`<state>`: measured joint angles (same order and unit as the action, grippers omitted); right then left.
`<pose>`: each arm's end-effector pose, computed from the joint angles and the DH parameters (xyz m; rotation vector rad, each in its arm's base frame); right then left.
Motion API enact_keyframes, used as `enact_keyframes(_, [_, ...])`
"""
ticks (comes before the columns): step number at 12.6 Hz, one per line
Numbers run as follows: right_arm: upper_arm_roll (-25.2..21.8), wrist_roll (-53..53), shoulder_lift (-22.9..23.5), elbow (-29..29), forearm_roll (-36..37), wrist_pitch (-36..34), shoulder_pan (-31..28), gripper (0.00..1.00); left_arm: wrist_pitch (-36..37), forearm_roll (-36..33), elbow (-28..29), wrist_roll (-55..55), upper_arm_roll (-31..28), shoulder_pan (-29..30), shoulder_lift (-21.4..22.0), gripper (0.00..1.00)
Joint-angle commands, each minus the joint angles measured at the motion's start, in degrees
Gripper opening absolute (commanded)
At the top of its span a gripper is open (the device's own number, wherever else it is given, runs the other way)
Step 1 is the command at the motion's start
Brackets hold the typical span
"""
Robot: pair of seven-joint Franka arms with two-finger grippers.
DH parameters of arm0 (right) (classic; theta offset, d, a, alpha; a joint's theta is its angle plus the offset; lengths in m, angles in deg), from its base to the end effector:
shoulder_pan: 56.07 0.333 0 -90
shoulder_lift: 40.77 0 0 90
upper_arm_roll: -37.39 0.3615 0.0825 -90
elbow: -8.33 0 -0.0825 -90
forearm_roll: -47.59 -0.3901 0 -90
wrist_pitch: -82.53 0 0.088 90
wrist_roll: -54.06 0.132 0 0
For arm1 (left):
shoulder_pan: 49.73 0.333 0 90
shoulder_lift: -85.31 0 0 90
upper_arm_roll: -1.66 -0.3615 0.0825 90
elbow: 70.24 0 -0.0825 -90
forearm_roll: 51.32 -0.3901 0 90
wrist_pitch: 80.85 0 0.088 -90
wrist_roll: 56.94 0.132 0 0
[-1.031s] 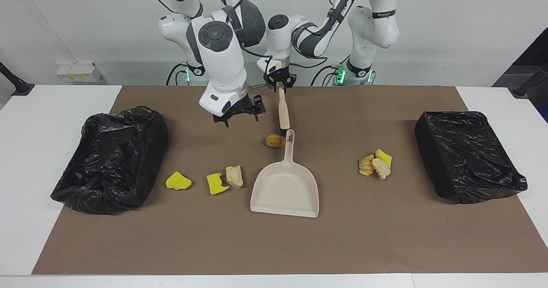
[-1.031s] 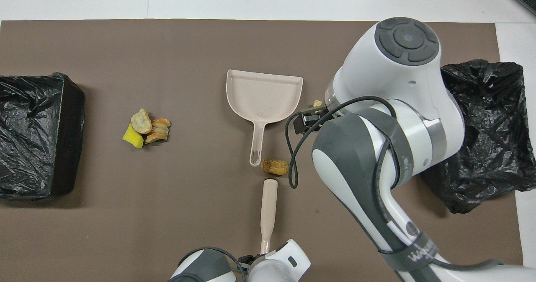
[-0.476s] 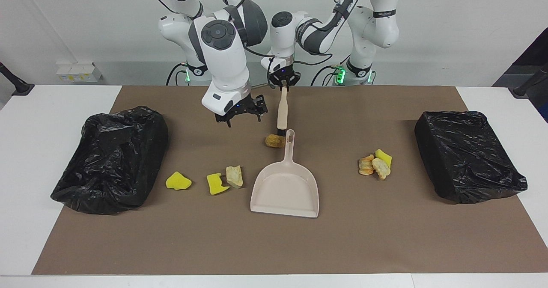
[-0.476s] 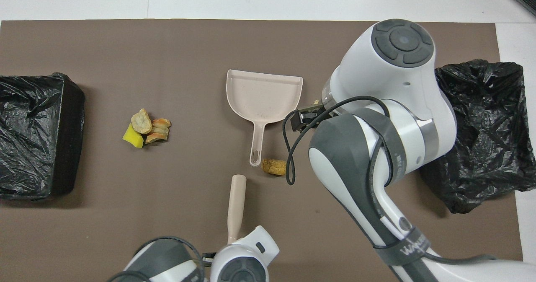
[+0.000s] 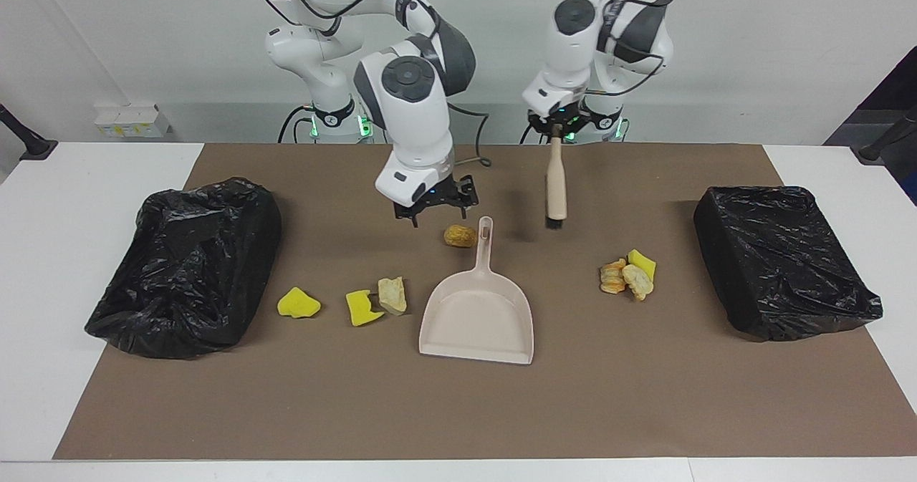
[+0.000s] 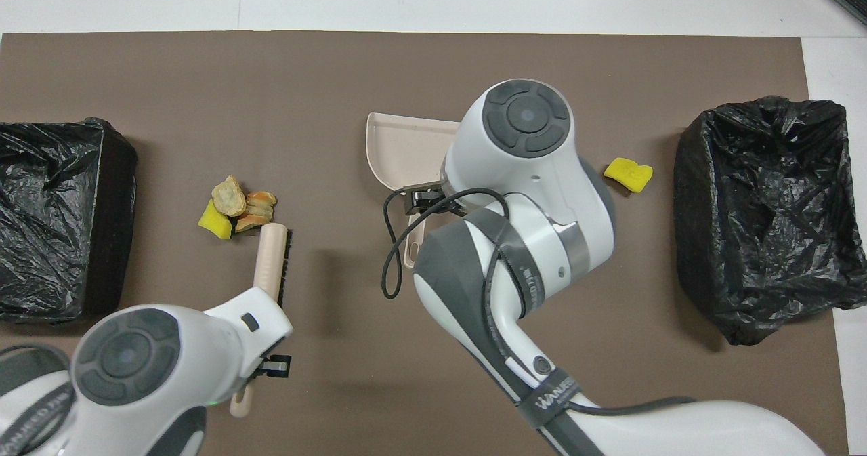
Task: Sweep and dump trash in bin
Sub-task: 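Lift the brush with the left gripper while the right gripper drags the dustpan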
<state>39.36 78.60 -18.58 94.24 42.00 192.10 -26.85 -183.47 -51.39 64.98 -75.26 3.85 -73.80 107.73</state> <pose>0.5966 0.3679 0.4648 -3.0337 -0.1242 0.0402 0.3523 -0.1748 0.4779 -3.0433 0.2054 0.2428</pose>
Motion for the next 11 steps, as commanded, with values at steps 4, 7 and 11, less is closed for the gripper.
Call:
enact_keyframes(4, [-0.03, 11.4, 7.16, 0.31, 7.17, 9.43, 5.49, 1.0, -9.07, -1.69, -8.73, 13.99, 0.89, 19.55, -11.06, 0.0])
enact_keyframes(7, [-0.03, 12.73, 7.34, 1.98, 7.97, 9.96, 5.94, 0.97, -15.48, -2.74, -12.07, 17.09, 0.8, 24.41, -18.69, 0.0])
enact_keyframes(11, [-0.03, 12.91, 6.99, 3.91, 7.97, 9.96, 5.85, 0.81, -17.79, -2.83, -10.24, 16.3, 0.89, 25.56, -20.49, 0.0])
